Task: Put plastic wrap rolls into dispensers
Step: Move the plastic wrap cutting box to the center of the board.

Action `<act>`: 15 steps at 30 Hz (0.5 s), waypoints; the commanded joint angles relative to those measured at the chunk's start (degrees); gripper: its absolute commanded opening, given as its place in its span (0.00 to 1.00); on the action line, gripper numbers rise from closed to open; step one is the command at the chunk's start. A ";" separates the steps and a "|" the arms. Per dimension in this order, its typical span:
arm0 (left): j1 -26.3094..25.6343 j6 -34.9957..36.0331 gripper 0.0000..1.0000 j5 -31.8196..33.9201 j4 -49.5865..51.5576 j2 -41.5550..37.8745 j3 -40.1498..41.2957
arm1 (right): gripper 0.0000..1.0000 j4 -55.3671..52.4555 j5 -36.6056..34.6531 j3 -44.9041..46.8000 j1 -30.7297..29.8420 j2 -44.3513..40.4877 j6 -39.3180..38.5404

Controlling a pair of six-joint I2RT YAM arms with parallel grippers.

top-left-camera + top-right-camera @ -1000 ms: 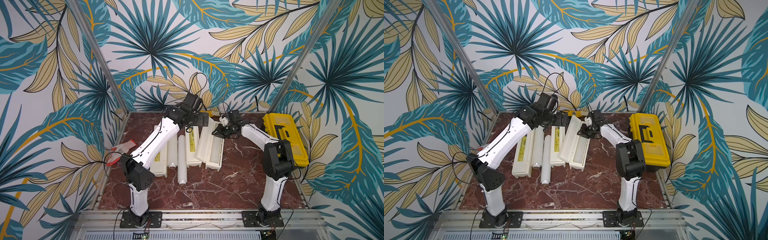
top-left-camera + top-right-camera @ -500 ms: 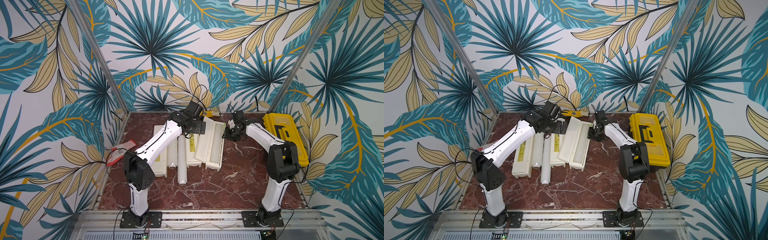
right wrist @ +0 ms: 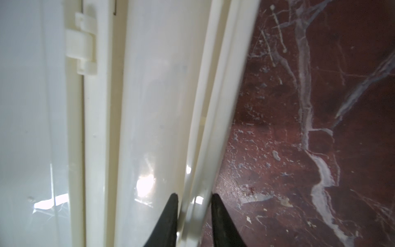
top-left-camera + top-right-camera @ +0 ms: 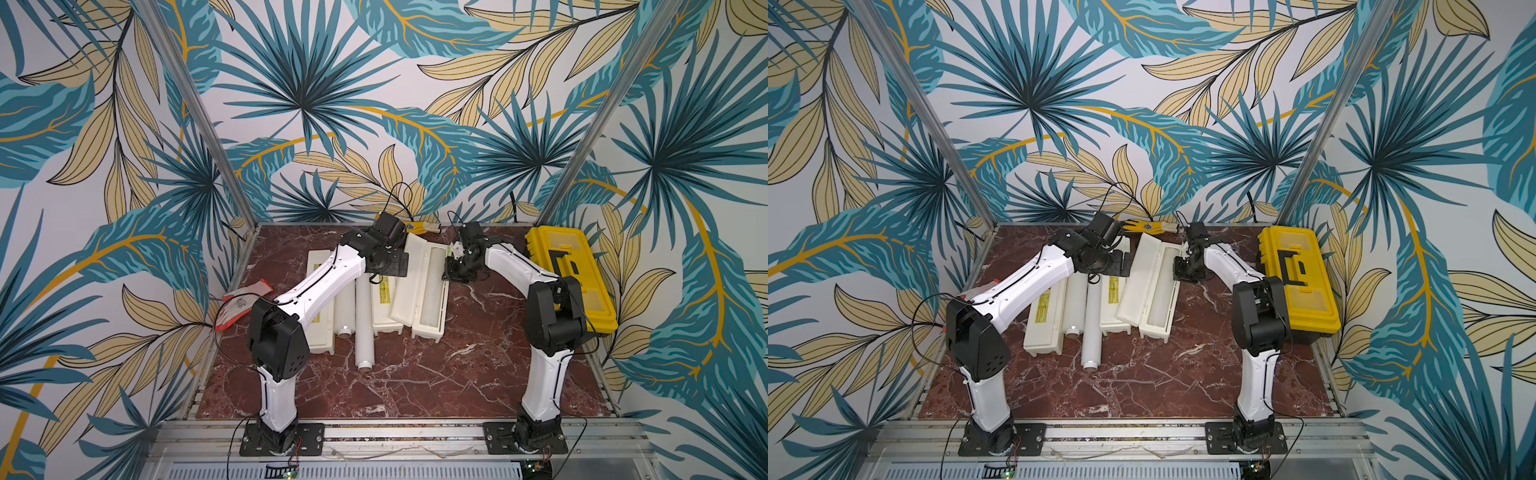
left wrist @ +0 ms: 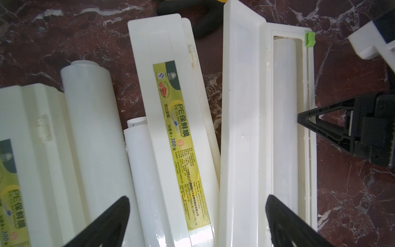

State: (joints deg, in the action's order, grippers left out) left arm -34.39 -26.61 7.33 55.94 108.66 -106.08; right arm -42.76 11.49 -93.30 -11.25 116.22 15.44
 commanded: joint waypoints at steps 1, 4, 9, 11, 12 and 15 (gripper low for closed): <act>0.29 -0.80 1.00 0.45 -1.49 -1.66 1.69 | 0.25 -7.95 -8.90 0.24 4.44 3.32 -3.62; 0.29 -1.24 1.00 0.14 -1.88 -1.27 1.67 | 0.25 -10.00 -9.12 -1.64 6.71 4.26 -4.79; 0.38 -1.34 1.00 0.05 -2.08 -0.61 1.32 | 0.25 -12.23 -11.96 -3.87 10.00 4.80 -8.12; 0.38 -1.26 1.00 0.01 -2.10 -0.26 1.47 | 0.25 -13.89 -13.94 -5.68 11.16 6.01 -10.05; 0.53 -1.25 1.00 -0.04 -2.11 -0.08 1.59 | 0.25 -15.18 -15.16 -7.05 11.82 6.82 -11.17; 1.31 -1.55 1.00 -0.64 -2.08 0.32 2.38 | 0.25 -17.41 -19.08 -10.26 13.99 8.46 -12.78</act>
State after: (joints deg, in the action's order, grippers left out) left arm -34.11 -27.70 7.07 54.63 108.66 -105.93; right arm -54.19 1.91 -102.96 0.19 120.79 6.22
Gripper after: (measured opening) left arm 0.997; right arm 0.248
